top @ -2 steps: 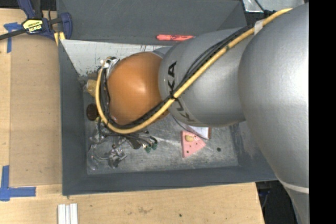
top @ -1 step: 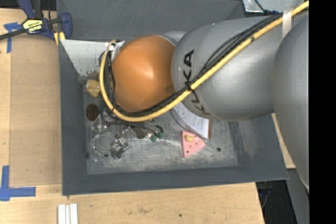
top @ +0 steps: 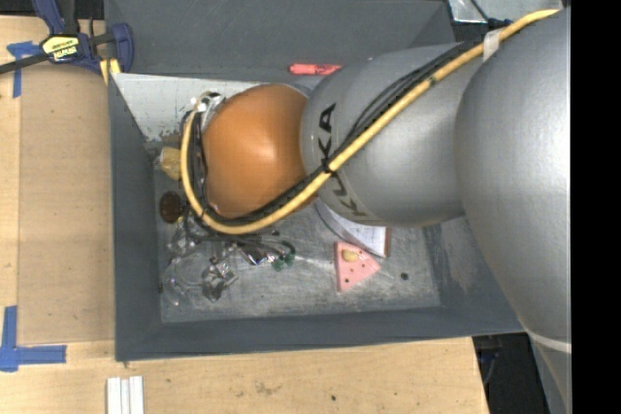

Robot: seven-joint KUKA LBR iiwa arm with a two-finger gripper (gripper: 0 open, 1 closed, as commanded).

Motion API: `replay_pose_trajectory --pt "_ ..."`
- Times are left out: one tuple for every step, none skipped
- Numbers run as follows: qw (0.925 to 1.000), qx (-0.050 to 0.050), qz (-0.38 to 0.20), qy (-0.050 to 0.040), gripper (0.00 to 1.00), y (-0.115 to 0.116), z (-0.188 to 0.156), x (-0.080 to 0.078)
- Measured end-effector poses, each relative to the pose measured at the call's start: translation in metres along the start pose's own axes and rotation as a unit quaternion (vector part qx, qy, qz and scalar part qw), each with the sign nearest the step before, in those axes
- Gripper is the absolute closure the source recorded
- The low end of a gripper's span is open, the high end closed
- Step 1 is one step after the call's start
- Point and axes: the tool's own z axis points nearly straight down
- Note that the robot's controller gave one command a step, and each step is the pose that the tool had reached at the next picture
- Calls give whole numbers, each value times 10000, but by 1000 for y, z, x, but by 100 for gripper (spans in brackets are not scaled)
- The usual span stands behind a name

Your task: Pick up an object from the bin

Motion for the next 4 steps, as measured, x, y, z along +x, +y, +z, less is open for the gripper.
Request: replay_pose_trajectory --pt "10000 -5 -68 32 100 4 -12 6" --pt "10000 2 -68 -7 100 4 -38 3" --pt "10000 -3 -39 15 100 5 -24 5" --pt "10000 -6 -12 32 100 -6 -79 6"
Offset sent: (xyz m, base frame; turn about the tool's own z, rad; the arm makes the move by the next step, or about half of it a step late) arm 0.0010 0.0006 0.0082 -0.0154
